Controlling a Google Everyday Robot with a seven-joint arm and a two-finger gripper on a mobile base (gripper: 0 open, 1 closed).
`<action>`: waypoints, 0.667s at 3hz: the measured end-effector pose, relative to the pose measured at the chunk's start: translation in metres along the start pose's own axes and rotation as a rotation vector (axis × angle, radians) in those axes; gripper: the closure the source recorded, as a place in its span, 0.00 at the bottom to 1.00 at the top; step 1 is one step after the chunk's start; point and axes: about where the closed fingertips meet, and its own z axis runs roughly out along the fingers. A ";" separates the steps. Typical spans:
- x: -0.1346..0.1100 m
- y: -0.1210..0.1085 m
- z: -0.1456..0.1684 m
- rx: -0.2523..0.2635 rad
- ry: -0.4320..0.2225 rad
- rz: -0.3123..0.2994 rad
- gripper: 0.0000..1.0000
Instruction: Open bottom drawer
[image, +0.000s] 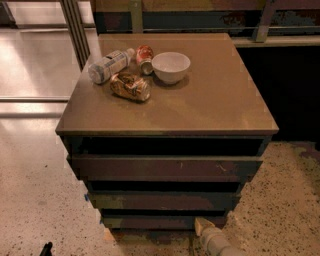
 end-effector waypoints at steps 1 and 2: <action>-0.007 -0.008 0.027 0.017 -0.001 -0.017 1.00; -0.022 -0.012 0.049 0.031 0.001 -0.062 1.00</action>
Offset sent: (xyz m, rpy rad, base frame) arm 0.0871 -0.0028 -0.0134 -0.1270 -0.0186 0.0316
